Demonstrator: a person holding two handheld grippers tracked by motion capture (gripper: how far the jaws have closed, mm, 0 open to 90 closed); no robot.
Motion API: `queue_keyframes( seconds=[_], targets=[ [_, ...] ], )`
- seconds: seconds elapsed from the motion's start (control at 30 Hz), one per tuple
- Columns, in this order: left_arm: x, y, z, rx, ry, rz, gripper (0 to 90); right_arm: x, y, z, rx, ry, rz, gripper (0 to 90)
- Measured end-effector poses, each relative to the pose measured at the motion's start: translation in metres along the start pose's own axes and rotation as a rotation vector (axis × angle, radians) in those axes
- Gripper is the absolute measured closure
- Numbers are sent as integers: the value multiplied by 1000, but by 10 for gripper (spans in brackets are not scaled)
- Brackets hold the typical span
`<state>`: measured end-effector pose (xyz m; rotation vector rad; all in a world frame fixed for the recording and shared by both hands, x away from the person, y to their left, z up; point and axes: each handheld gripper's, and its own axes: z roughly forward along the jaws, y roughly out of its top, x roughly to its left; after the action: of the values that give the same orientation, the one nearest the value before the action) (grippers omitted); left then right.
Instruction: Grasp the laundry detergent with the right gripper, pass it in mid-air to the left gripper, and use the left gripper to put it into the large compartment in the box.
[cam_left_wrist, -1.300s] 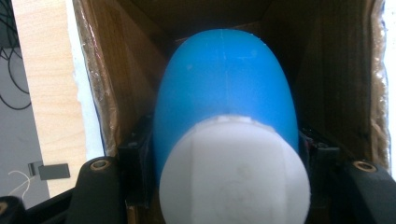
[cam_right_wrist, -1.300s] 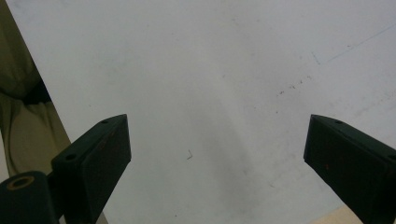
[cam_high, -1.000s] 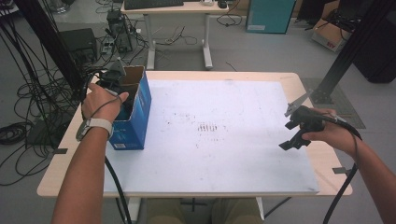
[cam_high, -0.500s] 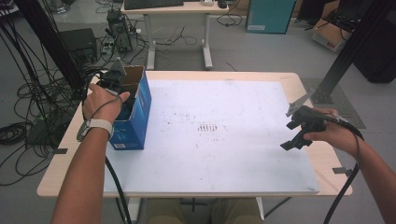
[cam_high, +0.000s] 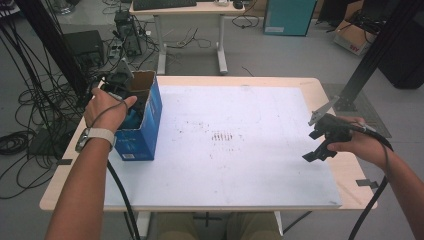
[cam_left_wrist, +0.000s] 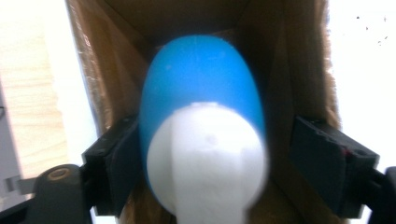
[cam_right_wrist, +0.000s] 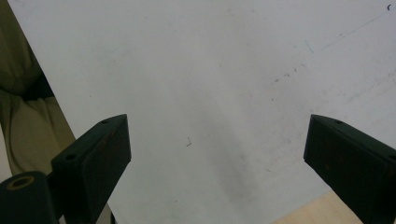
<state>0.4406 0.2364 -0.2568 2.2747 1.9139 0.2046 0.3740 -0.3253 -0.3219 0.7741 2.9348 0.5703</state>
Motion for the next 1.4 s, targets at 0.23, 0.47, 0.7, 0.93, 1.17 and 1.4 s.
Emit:
queue_keyframes(
  seconds=[0.23, 0.47, 0.7, 0.93, 1.17, 1.4],
  targets=[
    [0, 2, -26, -30, -18, 39, 115, 2, 2, -3, 0, -1, -3, 74],
    [-10, 3, -53, -89, -25, 95, 96, 4, 3, -6, -2, -13, -4, 76],
    [-26, 7, -89, -148, -32, 192, 96, 4, 5, -12, -2, -19, -15, 76],
    [-48, 9, -112, -171, -51, 281, 87, 5, 9, -16, -7, -21, -23, 76],
    [-71, 12, -118, -173, -80, 435, 86, 7, 13, -18, -12, -23, -33, 76],
    [-91, 10, -115, -187, -96, 525, 78, 7, 10, -20, -23, -27, -31, 75]
  ],
)
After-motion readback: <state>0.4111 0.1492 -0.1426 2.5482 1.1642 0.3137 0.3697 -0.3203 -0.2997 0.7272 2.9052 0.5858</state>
